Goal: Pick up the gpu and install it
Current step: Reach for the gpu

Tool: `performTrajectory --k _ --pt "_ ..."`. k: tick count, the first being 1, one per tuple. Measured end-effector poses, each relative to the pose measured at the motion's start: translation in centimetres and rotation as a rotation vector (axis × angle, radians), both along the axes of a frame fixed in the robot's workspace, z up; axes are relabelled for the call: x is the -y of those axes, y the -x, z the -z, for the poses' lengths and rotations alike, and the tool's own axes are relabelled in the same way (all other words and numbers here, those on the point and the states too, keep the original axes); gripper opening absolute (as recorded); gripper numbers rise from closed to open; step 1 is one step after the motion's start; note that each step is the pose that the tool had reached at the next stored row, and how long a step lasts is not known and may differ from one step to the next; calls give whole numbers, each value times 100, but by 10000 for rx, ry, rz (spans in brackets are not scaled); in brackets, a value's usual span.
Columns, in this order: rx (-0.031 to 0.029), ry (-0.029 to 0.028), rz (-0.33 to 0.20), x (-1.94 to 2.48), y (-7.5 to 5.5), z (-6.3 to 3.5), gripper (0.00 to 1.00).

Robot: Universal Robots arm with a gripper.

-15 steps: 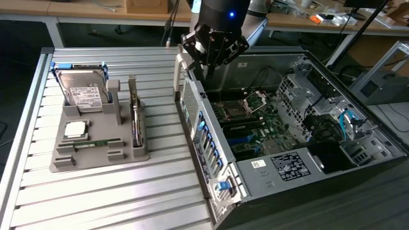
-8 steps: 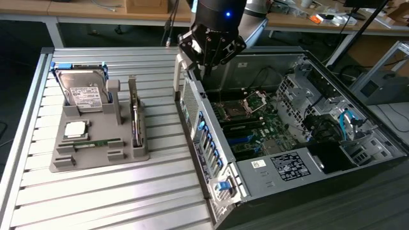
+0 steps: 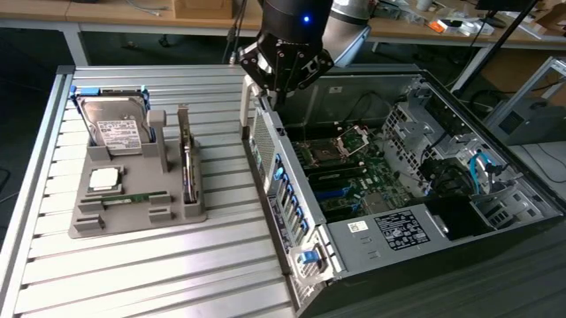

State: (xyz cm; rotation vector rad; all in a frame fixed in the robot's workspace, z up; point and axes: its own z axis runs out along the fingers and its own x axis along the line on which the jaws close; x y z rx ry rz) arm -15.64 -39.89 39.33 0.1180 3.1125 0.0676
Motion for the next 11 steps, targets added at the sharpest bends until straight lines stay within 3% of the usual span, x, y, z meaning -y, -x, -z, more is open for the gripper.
performTrajectory --k 11 --pt "0 0 0 0 76 0 11"
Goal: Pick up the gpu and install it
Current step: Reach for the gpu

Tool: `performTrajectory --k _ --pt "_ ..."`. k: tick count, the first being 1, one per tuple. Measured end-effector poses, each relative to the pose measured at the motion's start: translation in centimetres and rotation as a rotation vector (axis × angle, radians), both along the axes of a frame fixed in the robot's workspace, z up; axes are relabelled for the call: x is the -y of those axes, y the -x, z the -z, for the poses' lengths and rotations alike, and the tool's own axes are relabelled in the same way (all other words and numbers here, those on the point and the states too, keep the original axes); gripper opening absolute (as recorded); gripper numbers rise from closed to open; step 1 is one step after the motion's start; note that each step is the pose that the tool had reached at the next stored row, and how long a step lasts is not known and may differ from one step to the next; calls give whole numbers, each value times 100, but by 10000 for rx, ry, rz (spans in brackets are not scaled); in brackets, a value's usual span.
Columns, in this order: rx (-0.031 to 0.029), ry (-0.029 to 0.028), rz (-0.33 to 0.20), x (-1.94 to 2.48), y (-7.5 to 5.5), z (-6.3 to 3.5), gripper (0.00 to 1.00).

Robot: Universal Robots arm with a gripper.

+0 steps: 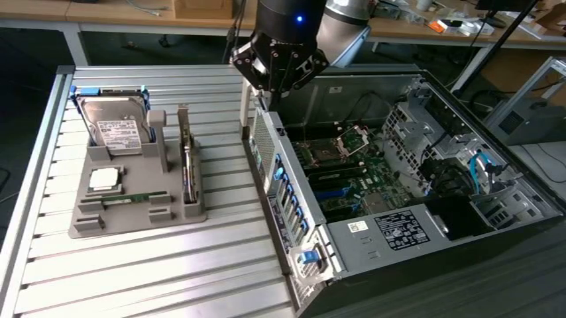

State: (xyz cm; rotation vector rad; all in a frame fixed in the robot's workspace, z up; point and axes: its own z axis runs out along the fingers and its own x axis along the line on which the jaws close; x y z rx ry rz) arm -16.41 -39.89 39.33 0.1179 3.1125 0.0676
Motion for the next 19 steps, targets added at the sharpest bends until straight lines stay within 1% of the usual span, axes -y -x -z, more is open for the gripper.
performTrajectory --k 19 --pt "1 -1 0 0 121 0 11"
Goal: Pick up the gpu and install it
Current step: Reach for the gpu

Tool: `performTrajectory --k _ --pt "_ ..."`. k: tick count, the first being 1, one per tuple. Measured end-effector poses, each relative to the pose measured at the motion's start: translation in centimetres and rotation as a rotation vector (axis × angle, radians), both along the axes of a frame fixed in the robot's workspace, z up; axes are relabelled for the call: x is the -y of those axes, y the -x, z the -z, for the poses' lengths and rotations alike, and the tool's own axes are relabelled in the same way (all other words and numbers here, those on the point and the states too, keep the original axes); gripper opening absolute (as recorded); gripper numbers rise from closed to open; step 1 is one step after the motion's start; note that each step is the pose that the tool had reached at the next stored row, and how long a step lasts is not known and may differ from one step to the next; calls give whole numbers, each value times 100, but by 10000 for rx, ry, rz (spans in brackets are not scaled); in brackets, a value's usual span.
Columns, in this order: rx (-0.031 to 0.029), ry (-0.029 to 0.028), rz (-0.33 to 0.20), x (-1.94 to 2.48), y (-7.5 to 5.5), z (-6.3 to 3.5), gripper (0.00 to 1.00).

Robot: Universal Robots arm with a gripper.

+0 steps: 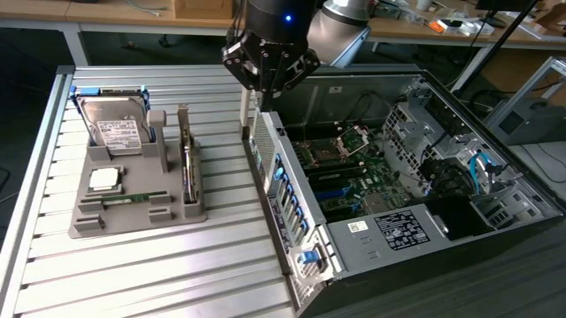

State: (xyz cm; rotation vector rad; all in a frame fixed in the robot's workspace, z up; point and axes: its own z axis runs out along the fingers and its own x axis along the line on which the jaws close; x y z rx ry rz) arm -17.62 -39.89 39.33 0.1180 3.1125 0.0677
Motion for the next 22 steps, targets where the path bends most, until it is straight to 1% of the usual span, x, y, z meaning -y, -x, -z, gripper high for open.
performTrajectory --k 22 --pt "0 1 0 0 118 0 11"
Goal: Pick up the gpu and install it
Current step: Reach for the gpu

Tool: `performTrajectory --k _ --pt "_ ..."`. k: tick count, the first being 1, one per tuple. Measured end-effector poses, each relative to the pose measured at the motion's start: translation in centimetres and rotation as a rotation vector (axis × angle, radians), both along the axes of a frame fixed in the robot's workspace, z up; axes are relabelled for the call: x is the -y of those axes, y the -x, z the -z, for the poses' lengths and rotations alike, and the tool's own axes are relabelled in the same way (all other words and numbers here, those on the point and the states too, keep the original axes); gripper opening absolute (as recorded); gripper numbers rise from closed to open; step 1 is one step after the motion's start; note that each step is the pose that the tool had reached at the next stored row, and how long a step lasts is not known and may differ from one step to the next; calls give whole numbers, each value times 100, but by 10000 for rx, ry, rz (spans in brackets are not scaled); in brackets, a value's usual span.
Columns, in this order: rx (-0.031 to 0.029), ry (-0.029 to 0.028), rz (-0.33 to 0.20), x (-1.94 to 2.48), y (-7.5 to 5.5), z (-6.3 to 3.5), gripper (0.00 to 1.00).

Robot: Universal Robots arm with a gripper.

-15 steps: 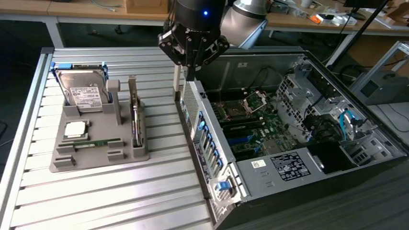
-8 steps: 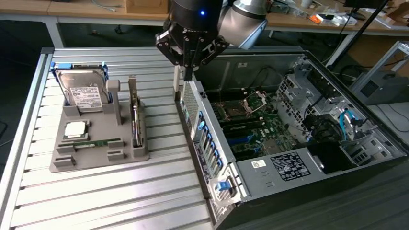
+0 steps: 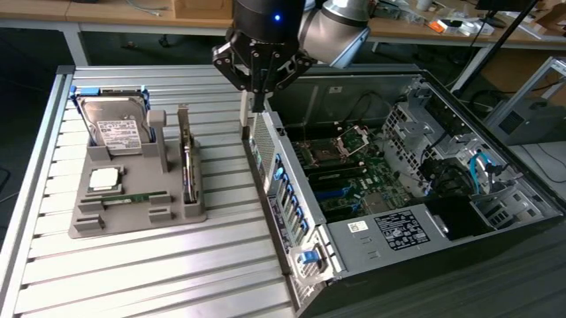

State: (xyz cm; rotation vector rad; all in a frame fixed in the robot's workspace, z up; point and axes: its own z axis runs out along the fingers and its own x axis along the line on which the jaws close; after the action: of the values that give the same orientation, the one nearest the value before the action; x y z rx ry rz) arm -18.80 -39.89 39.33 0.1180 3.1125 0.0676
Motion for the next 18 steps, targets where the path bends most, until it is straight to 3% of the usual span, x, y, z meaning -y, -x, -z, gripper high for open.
performTrajectory --k 18 --pt "0 0 0 0 69 0 11"
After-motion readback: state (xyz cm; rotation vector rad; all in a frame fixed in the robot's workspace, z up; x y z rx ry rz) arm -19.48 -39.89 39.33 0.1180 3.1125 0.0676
